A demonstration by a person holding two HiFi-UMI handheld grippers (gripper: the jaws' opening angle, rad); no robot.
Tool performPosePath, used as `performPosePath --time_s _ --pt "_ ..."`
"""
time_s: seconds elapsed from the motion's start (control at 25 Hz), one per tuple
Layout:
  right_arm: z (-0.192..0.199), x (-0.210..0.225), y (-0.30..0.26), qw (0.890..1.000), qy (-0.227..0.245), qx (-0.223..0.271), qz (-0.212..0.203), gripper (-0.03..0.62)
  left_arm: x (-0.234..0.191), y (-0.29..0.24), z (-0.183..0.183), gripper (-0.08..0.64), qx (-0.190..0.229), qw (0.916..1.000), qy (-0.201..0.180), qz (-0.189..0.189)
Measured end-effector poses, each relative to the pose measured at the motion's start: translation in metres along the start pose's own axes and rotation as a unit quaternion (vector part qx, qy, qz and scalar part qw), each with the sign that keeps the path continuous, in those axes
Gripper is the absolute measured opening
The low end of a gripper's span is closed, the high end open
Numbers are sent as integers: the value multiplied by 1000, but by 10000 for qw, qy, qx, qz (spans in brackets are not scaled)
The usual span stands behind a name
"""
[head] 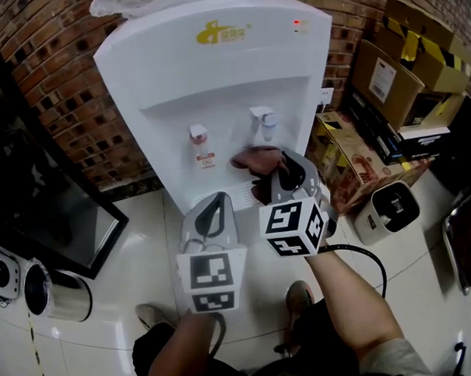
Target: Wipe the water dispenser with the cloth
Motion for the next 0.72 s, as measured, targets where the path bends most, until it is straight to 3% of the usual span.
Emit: performPosePath --time_s 0.36,0.72 --pt "40 36 15 9987 -104 -358 353 64 28 -13 -22 0 336 9987 333 207" --pt "52 44 5 9974 -440 -500 263 64 38 -21 -3 0 76 9996 66 247"
Point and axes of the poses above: the fingertips, and each gripper's own axes: y backward along the fingers, x to its right, z out of its underside, the point moved 4 cm from there along y, backward along the fingers, and after that the axes turned 1 degree about -z, right-handed, at the moved point
